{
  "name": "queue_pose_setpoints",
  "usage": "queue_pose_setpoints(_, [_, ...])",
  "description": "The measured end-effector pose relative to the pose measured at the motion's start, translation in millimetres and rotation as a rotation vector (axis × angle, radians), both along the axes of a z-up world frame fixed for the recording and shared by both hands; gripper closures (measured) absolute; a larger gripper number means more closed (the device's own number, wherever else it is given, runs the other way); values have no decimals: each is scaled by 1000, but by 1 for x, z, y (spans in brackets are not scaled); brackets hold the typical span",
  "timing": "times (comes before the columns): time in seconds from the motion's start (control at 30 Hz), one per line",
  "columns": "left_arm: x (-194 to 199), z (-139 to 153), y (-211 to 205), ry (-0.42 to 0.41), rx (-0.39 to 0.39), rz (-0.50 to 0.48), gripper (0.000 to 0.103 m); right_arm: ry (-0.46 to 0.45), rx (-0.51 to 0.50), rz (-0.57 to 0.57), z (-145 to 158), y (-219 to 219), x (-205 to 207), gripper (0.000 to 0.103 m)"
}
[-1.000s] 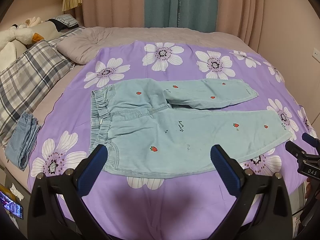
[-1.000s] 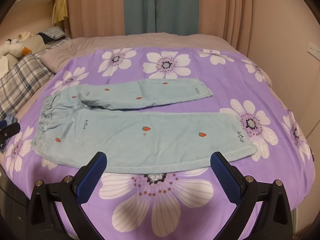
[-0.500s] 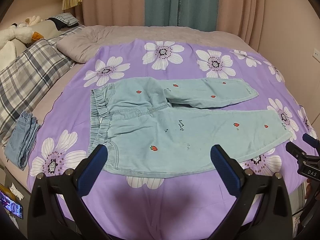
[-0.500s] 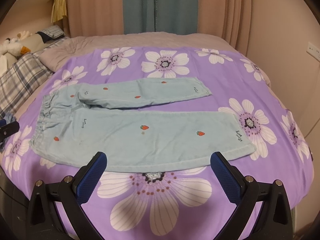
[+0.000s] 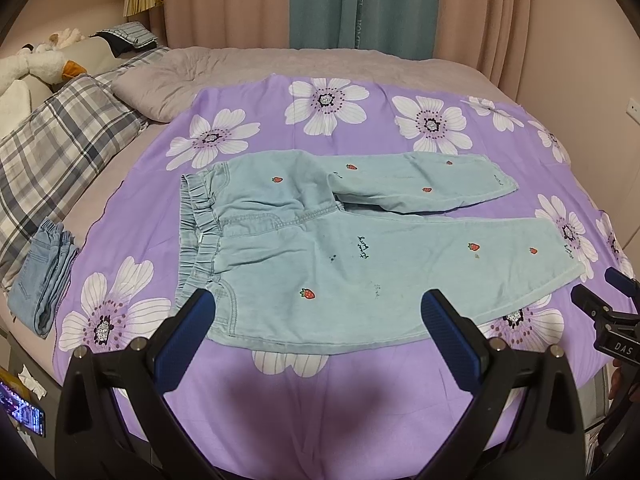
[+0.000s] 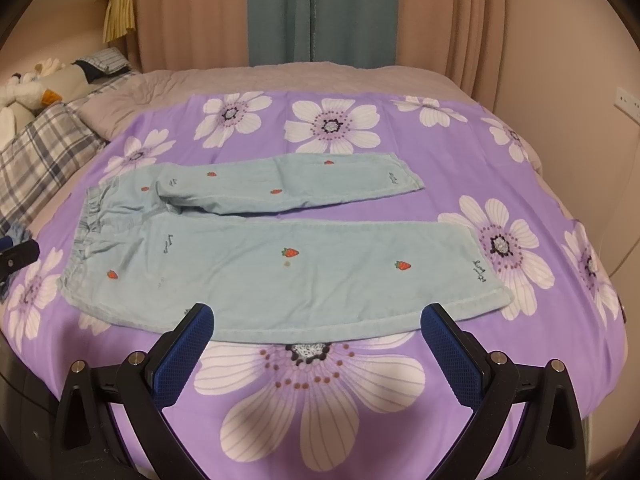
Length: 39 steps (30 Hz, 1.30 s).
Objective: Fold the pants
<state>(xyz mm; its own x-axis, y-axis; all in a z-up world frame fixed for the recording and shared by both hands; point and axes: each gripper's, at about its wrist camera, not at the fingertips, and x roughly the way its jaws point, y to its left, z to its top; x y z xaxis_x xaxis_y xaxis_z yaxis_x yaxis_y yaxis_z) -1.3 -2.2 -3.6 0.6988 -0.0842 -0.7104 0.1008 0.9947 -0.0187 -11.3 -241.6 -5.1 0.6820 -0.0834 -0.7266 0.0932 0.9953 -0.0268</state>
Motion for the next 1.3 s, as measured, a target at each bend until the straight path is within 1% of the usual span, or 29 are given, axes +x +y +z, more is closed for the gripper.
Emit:
queue_pose_setpoints(0.1, [1,-3,2,2,-7,5,0,-1,1,1,0,0,0,1])
queue_pose_setpoints(0.17, [5,-8,6,15,-31,14,0,3,7,10,-3,1,0,1])
queue_pose_setpoints(0.23, [13,-20,17,48,-81,45,0,17,18,35,-11,7,3,1])
queue_pose_setpoints(0.3, [23,-39,32,109,-125,112,0,48,36,83,-24,19,8,1])
queue_pose_setpoints(0.37, [30,-62,59,163,-202,202,1,75,49,149,-40,38,11,1])
queue_pose_setpoints(0.43, [31,-79,84,176,-263,289,2,83,46,219,-54,58,13,1])
queue_pose_setpoints(0.47, [30,-87,98,177,-280,340,2,80,33,261,-60,71,14,1])
queue_pose_setpoints(0.53, [30,-99,116,188,-307,401,2,74,-3,336,-68,94,17,1])
queue_pose_setpoints(0.57, [30,-107,125,202,-334,425,2,65,-29,388,-73,108,17,1])
queue_pose_setpoints(0.63, [34,-119,137,227,-388,454,6,51,-74,473,-81,129,20,1])
queue_pose_setpoints(0.67, [36,-125,143,240,-421,468,12,50,-96,515,-86,141,24,1])
queue_pose_setpoints(0.7, [40,-130,147,247,-452,472,20,45,-111,548,-89,149,26,4])
queue_pose_setpoints(0.73, [44,-134,150,253,-493,474,23,30,-129,587,-93,161,29,11])
queue_pose_setpoints(0.77, [48,-137,152,254,-518,479,27,19,-150,609,-96,168,32,14])
queue_pose_setpoints(0.83, [55,-140,153,237,-534,494,29,2,-237,650,-106,187,37,28])
queue_pose_setpoints(0.87, [58,-140,154,223,-534,499,33,0,-271,669,-110,194,39,30])
queue_pose_setpoints(0.93, [66,-139,156,209,-519,513,50,-16,-335,720,-119,207,42,38])
queue_pose_setpoints(0.97, [71,-140,157,213,-505,524,65,-35,-365,743,-123,212,42,41])
queue_pose_setpoints(1.0, [74,-141,160,223,-491,538,72,-52,-389,762,-125,216,41,50])
queue_pose_setpoints(1.03, [76,-142,164,230,-503,534,72,-65,-414,781,-128,221,41,65])
queue_pose_setpoints(1.07, [75,-140,166,228,-510,530,73,-72,-441,799,-129,227,42,74])
queue_pose_setpoints(1.1, [74,-137,167,221,-502,525,75,-71,-461,816,-130,232,42,91])
queue_pose_setpoints(1.17, [69,-129,167,203,-479,515,76,-79,-505,823,-130,240,41,93])
queue_pose_setpoints(1.23, [65,-119,169,175,-466,504,76,-85,-501,822,-122,244,35,95])
queue_pose_setpoints(1.3, [62,-113,171,164,-447,493,76,-98,-485,825,-110,245,29,96])
